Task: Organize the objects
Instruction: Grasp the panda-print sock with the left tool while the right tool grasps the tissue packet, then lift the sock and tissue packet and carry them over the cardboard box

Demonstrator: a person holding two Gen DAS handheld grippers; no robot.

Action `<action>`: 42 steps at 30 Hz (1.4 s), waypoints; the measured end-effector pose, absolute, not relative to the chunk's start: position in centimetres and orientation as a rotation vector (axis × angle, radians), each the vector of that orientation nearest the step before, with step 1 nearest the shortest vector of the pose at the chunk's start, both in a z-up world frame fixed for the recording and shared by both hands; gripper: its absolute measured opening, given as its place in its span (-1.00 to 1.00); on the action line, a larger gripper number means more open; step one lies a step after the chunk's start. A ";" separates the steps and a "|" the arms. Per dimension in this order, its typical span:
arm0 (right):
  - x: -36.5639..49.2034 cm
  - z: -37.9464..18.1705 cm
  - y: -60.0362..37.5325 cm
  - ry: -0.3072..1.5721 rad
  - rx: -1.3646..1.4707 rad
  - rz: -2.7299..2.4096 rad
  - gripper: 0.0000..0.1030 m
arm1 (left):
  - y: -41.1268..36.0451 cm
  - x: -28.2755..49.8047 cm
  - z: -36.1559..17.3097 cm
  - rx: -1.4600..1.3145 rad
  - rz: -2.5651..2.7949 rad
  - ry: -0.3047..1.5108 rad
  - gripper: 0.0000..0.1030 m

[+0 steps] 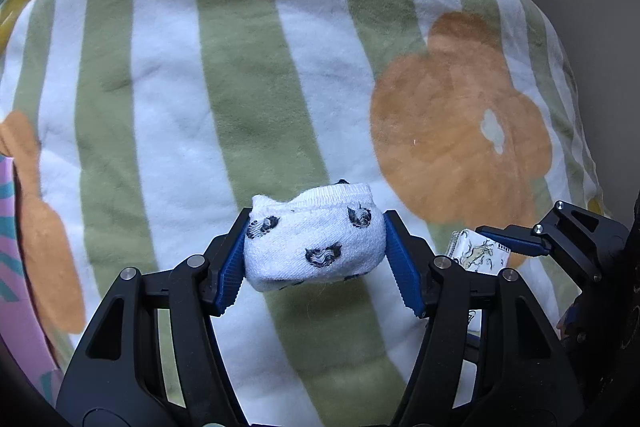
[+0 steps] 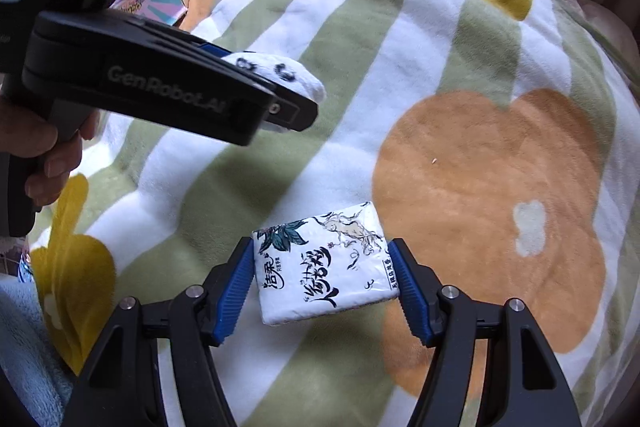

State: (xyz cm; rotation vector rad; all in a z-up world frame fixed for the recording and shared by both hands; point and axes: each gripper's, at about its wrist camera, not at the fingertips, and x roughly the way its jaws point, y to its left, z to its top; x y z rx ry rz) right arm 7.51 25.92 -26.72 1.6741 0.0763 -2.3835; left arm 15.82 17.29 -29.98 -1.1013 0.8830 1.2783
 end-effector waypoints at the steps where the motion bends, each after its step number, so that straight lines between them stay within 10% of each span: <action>1: 7.6 -26.1 25.8 0.066 1.671 -2.391 0.21 | 17.4 14.9 -29.2 -1.099 1.284 0.874 0.17; 27: 7.3 -6.3 12.9 -0.310 1.663 -2.725 0.21 | -0.3 2.6 -7.1 -1.007 1.544 0.665 0.17; 42: 7.9 -1.8 8.9 -0.369 1.649 -2.885 0.21 | -5.0 -1.6 -3.5 -0.973 1.563 0.622 0.17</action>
